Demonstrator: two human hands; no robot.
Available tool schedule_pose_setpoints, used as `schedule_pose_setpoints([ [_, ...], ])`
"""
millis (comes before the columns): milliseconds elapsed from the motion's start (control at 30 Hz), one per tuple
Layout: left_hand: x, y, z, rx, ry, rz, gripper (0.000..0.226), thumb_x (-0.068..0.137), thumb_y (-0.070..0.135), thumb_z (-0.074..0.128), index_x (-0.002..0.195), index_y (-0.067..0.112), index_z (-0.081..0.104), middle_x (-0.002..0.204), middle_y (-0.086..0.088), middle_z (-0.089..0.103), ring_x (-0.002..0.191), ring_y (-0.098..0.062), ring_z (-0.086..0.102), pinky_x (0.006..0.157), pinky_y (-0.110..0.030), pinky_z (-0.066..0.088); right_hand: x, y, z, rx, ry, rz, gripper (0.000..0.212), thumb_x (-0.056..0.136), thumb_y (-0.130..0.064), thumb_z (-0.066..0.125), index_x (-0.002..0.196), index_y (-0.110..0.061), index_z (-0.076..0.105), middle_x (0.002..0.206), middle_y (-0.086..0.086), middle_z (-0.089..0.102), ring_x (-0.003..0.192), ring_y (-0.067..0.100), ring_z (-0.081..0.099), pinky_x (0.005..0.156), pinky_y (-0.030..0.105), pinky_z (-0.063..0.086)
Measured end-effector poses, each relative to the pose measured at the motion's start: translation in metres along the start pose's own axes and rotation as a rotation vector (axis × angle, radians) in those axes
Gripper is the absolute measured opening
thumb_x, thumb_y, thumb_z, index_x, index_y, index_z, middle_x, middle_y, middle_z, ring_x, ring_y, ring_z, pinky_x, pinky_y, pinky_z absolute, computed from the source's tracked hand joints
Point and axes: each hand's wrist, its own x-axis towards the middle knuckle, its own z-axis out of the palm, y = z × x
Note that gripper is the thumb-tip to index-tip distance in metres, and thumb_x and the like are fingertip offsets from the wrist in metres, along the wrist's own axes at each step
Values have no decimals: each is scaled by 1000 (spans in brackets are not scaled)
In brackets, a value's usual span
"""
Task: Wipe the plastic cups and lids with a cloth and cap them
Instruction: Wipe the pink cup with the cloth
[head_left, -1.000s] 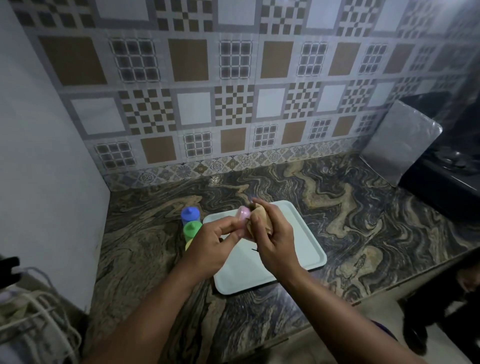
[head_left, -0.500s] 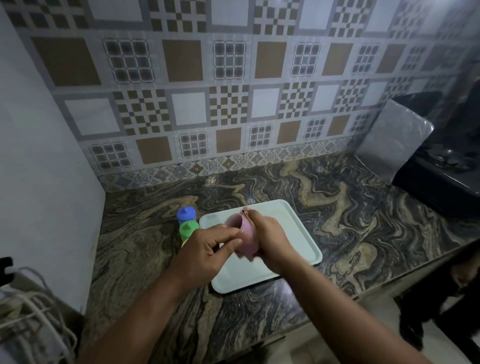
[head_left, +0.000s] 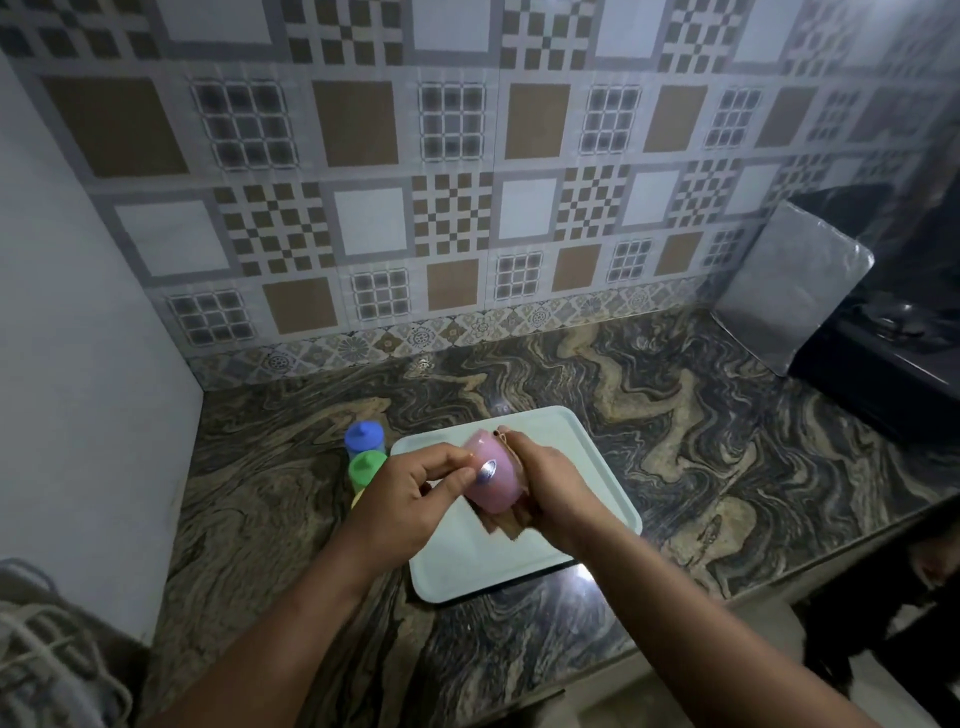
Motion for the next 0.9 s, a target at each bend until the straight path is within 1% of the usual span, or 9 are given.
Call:
schedule_pose_setpoints([
  [133, 6, 11, 15, 19, -14, 82, 16, 98, 9, 62, 106, 12, 75, 99, 8, 77, 96, -6, 71, 84, -23, 53, 8, 36, -4, -366, 281, -844, 37, 107, -35, 52, 121, -6, 71, 110, 6, 75, 102, 21, 72, 84, 33, 57],
  [300, 13, 4, 22, 142, -6, 45, 15, 95, 18, 68, 106, 23, 77, 100, 13, 77, 91, -10, 71, 75, -27, 55, 15, -6, -25, 88, -104, 170, 51, 104, -43, 43, 90, 0, 67, 69, 23, 65, 55, 29, 59, 46, 30, 37],
  [433, 32, 10, 37, 16, -16, -106, 20, 98, 4, 60, 106, 15, 74, 93, 12, 78, 80, 5, 69, 70, -9, 47, 23, 19, -44, -384, 305, -598, 32, 106, -39, 53, 107, -15, 75, 97, -3, 76, 88, 13, 70, 75, 32, 53],
  [500, 37, 14, 46, 32, 13, -65, 21, 99, 4, 58, 106, 16, 73, 96, 9, 78, 88, -2, 72, 77, -17, 52, 25, 30, -51, -575, 283, -875, 32, 108, -31, 53, 126, -12, 69, 117, -1, 73, 109, 15, 69, 92, 29, 53],
  [567, 35, 15, 54, 106, 6, 6, 21, 99, 8, 60, 106, 23, 74, 101, 12, 77, 100, -9, 72, 84, -27, 55, 28, 23, -57, -355, 220, -714, 36, 106, -36, 50, 114, -9, 74, 103, 6, 76, 92, 16, 73, 78, 35, 56],
  [667, 34, 13, 59, 126, 87, 17, 22, 97, 7, 63, 102, 25, 73, 92, 23, 72, 84, 6, 65, 75, -15, 49, 28, -12, -65, 77, -143, 139, 54, 100, -46, 45, 85, -1, 70, 73, 23, 67, 53, 27, 61, 49, 32, 40],
  [700, 38, 12, 60, 124, 99, -4, 20, 97, 6, 62, 101, 22, 73, 88, 22, 71, 78, 6, 64, 72, -14, 48, 30, -15, -70, 93, -196, 209, 56, 101, -47, 44, 86, 0, 70, 73, 24, 66, 52, 29, 60, 48, 30, 39],
  [833, 49, 19, 71, 134, 23, -7, 18, 99, 7, 59, 103, 18, 73, 93, 14, 74, 87, -3, 68, 75, -25, 52, 25, 1, -80, -337, 205, -645, 36, 108, -39, 50, 112, -12, 75, 99, 0, 77, 91, 12, 73, 77, 32, 56],
  [900, 48, 27, 81, 148, 44, 75, 18, 98, 6, 61, 106, 14, 75, 96, 12, 74, 89, -7, 69, 78, -23, 53, 24, 3, -84, -324, 212, -779, 32, 108, -33, 49, 110, -17, 77, 99, -1, 77, 93, 12, 73, 78, 28, 55],
])
